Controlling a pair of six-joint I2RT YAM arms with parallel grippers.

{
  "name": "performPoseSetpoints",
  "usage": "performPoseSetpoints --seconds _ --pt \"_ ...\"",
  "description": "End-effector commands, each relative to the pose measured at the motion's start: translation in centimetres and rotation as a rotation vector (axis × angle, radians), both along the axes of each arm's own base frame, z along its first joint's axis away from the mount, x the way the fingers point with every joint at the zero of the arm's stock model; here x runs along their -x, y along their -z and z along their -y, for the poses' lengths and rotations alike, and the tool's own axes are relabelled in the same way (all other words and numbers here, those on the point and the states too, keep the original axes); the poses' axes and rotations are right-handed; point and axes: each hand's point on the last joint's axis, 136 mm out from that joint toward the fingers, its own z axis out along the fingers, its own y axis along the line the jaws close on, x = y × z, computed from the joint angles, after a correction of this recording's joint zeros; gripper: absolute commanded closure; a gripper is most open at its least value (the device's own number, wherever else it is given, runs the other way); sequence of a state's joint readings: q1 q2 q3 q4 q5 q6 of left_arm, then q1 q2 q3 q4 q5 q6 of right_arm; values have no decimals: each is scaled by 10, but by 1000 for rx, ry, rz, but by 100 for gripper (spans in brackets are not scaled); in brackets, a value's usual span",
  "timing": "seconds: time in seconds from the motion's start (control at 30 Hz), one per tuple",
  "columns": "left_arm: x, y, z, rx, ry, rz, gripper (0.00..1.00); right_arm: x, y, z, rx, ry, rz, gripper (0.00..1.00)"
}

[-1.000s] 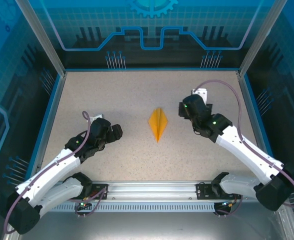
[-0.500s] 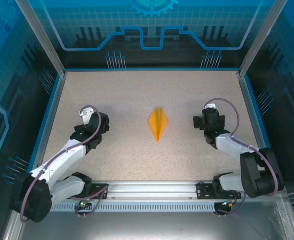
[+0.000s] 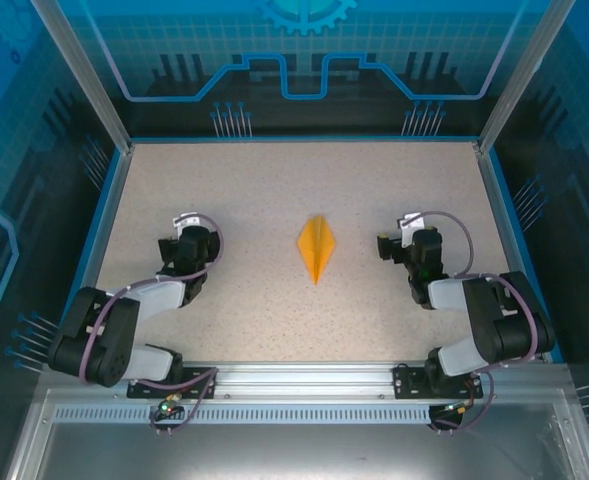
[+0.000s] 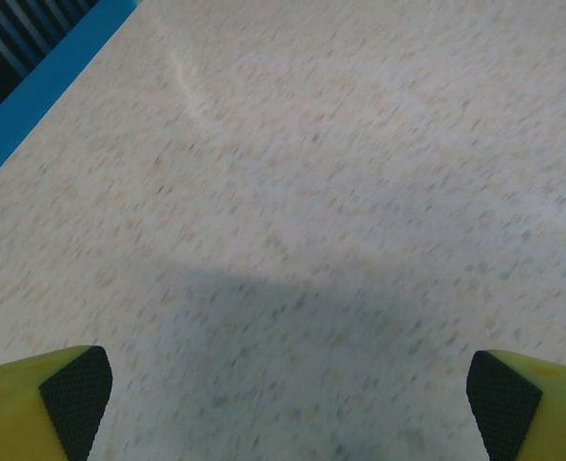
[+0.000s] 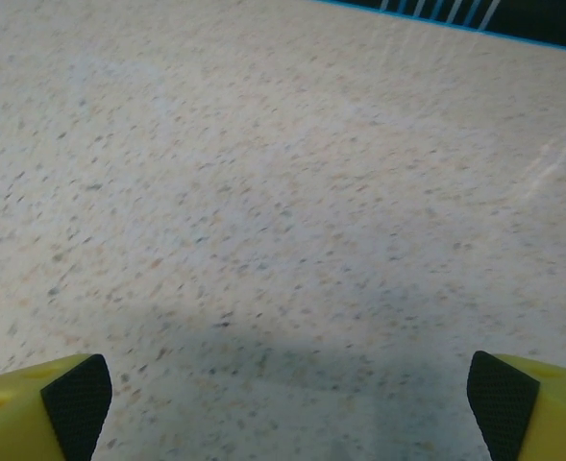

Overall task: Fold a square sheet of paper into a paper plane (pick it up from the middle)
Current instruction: Reset both arms

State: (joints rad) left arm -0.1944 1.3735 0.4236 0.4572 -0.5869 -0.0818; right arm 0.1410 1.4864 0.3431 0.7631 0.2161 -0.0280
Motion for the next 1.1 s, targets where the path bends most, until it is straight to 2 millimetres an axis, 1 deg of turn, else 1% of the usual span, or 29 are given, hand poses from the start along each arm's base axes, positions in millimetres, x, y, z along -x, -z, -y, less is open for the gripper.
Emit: performPoseSetpoints --seconds 0.0,0.07,0.13,0.2,0.27,0.33,0.37,0.4,0.43,0.47,0.5,1.07 --pt "-26 -32 20 20 169 148 1 -19 -27 0 -23 -16 97 1" --pt "-22 -34 17 53 192 200 1 -23 -28 7 -34 23 87 1" --pt "-17 -35 6 76 152 232 1 -23 -27 8 -39 26 83 0" --pt "-21 -30 0 101 148 209 2 -23 -27 8 -39 26 82 1" --pt "-29 -21 4 147 199 196 1 -23 -27 8 -40 25 82 1" --pt "-33 -8 9 157 234 194 1 -23 -27 8 -39 26 83 1" --pt "-34 -8 11 155 252 196 2 -23 -26 8 -39 26 81 0" --pt "-34 -5 11 170 246 157 1 -23 -27 8 -41 27 81 1" --pt "-39 -7 7 167 224 165 1 -23 -27 8 -41 26 80 1" --pt "-37 -5 6 172 216 152 1 -24 -26 8 -53 17 73 1" --pt "-37 -7 4 166 208 166 2 -24 -25 9 -65 7 65 0" --pt "-37 -6 6 165 216 157 2 -25 -26 8 -65 0 65 0"
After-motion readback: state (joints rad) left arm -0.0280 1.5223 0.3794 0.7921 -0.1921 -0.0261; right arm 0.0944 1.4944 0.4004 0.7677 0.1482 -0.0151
